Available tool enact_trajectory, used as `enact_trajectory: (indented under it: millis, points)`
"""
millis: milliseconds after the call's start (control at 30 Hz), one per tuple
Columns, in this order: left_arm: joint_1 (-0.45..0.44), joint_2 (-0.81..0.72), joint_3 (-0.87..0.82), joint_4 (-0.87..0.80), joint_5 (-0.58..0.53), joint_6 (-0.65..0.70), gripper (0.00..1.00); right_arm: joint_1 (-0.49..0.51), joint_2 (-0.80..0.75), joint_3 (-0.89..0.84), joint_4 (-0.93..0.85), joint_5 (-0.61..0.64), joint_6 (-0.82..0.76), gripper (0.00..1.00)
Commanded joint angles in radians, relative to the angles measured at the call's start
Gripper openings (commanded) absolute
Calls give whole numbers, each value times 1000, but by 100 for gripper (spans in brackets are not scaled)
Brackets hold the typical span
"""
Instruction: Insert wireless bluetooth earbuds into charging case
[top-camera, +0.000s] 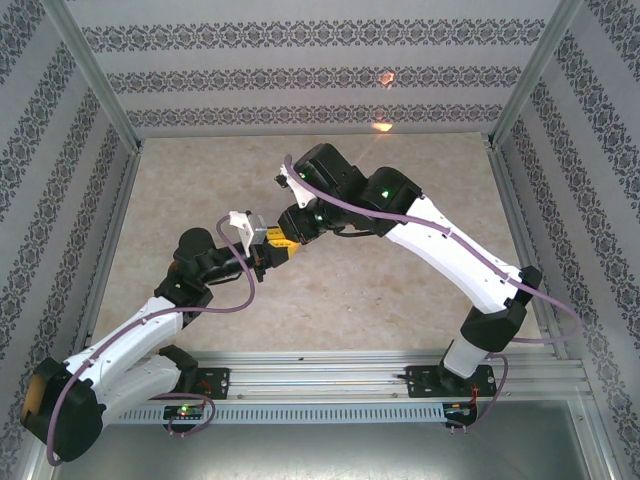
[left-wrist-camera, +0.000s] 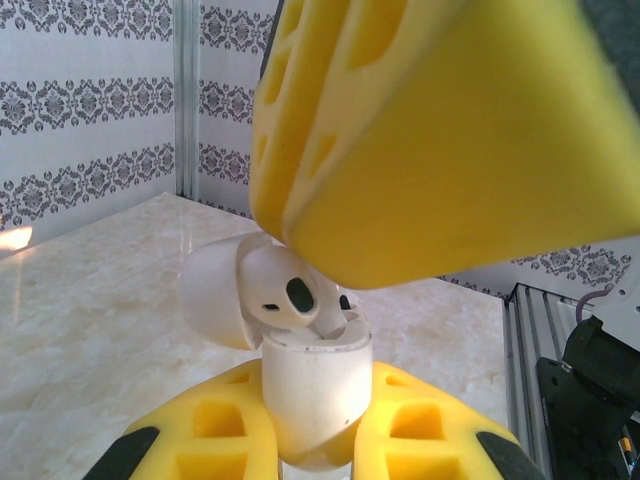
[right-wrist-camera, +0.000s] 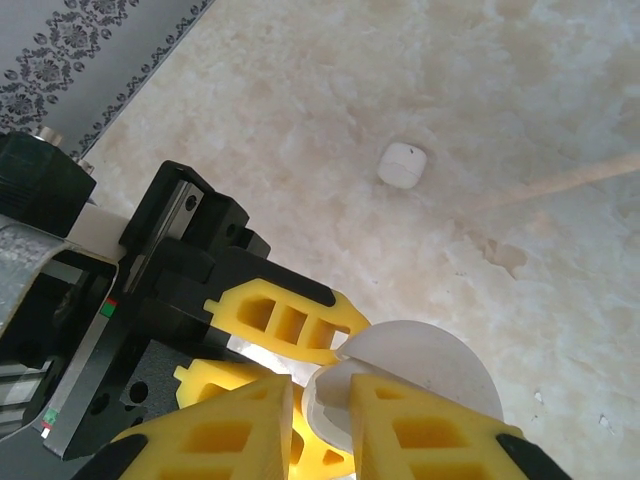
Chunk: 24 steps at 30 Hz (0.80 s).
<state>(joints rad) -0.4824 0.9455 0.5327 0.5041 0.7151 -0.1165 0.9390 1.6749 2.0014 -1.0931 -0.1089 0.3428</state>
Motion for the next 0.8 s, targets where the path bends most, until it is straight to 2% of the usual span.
enact_trajectory:
  millis: [0, 533, 767]
  points:
    - [1, -9, 28, 40, 21, 17, 0, 11, 4, 15, -62, 53, 21, 22]
    - [0, 2, 28, 57, 19, 9, 0, 17, -52, -22, -51, 73, 62, 21]
    - [1, 7, 28, 63, 23, 5, 0, 15, -62, -7, -31, 59, 61, 29]
